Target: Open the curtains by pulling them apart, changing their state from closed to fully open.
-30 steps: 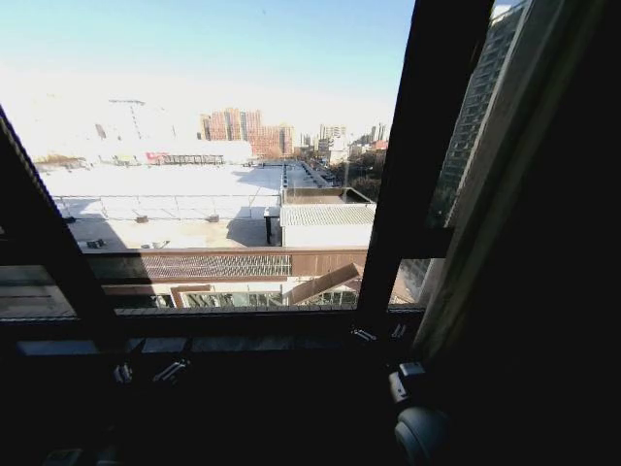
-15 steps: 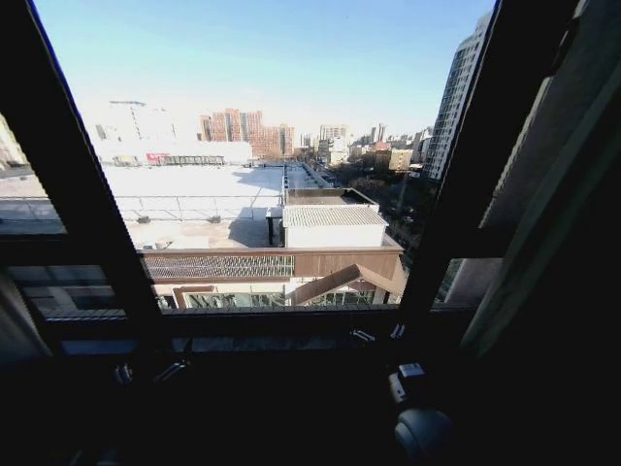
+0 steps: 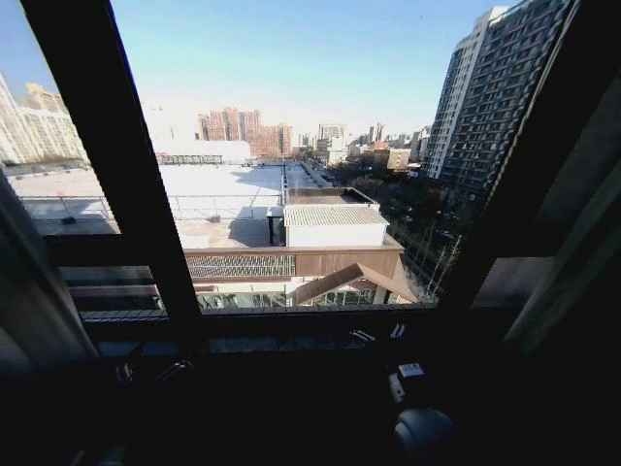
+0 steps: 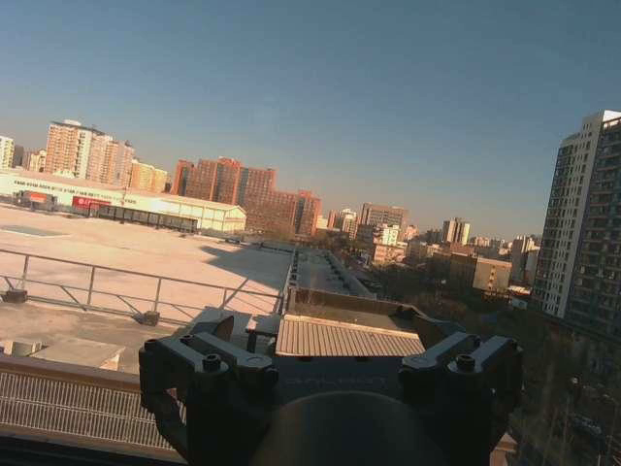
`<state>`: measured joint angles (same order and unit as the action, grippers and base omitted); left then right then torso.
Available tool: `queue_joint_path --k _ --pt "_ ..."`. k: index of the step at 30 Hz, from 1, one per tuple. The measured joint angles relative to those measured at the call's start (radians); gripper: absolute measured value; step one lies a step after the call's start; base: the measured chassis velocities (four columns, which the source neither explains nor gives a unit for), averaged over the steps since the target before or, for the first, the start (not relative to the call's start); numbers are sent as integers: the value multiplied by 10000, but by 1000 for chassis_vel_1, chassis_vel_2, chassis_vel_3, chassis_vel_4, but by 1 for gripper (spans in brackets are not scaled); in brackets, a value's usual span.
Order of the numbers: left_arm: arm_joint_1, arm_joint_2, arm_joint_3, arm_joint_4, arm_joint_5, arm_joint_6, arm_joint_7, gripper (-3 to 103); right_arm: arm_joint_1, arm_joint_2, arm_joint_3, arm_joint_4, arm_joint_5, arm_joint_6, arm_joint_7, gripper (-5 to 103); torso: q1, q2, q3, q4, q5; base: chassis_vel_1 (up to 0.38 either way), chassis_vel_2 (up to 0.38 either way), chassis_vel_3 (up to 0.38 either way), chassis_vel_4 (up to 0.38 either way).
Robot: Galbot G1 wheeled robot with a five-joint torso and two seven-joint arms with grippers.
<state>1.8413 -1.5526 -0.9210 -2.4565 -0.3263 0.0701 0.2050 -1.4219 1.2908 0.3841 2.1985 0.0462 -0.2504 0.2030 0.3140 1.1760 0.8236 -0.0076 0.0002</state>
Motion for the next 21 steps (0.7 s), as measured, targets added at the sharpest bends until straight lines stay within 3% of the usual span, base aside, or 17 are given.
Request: queue_joint_path --k 21 --pt "12 -9 17 32 25 0 10 100 -8 65 -59 -82 -164 74 -23 100 0 -1 0 1 1 350 348 -353 -348"
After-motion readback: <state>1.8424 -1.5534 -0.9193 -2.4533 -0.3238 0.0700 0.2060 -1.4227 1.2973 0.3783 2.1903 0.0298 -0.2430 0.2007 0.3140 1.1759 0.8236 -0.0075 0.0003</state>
